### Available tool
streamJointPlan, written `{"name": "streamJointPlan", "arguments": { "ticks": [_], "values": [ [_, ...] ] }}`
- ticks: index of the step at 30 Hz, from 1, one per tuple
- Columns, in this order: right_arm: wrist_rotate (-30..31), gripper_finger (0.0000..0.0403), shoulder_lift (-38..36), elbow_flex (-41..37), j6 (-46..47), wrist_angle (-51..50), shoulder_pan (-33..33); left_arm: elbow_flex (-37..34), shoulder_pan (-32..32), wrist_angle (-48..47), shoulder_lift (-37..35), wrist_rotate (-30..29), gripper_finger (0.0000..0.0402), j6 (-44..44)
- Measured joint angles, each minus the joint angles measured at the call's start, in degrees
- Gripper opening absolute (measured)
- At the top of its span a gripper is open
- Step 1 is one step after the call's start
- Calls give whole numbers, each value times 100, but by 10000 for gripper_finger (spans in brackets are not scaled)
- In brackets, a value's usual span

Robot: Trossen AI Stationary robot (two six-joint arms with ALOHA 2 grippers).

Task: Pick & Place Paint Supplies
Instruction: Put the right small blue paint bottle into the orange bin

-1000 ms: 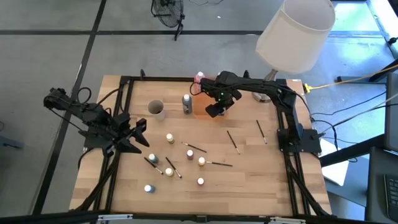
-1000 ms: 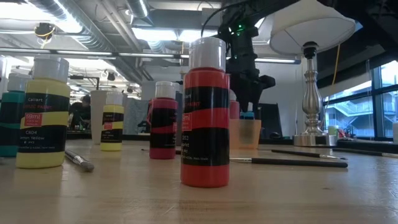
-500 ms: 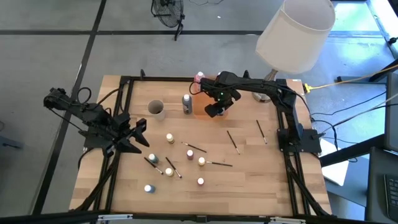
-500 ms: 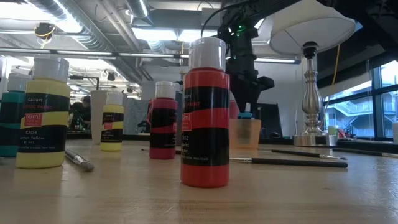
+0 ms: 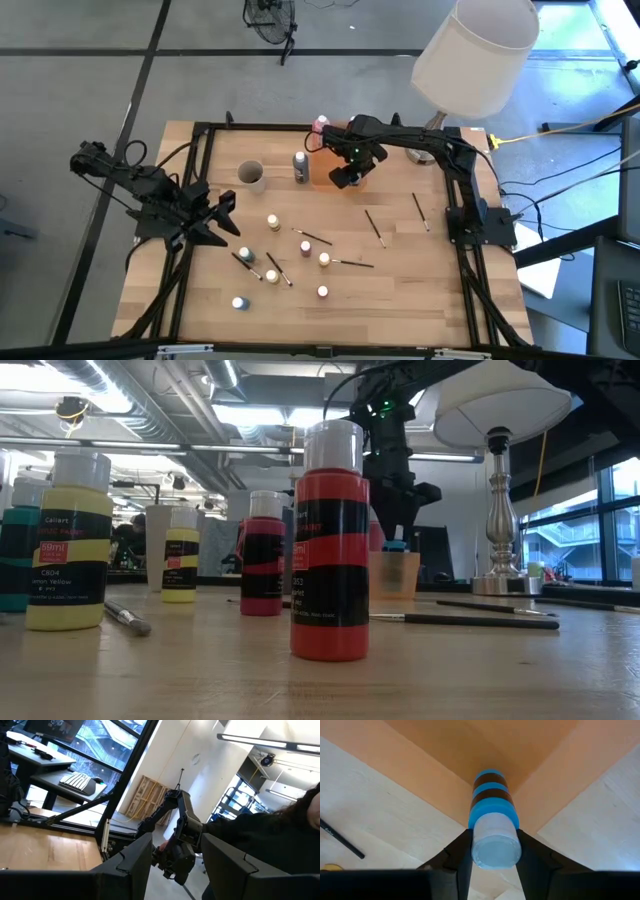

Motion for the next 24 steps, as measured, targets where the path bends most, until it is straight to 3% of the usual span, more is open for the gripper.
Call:
{"name": "streamJointPlan", "arguments": {
  "ticks": [24],
  "values": [
    [205, 130, 41, 0, 23, -206, 4, 0, 0, 1, 0, -15, 166, 9]
  ]
}}
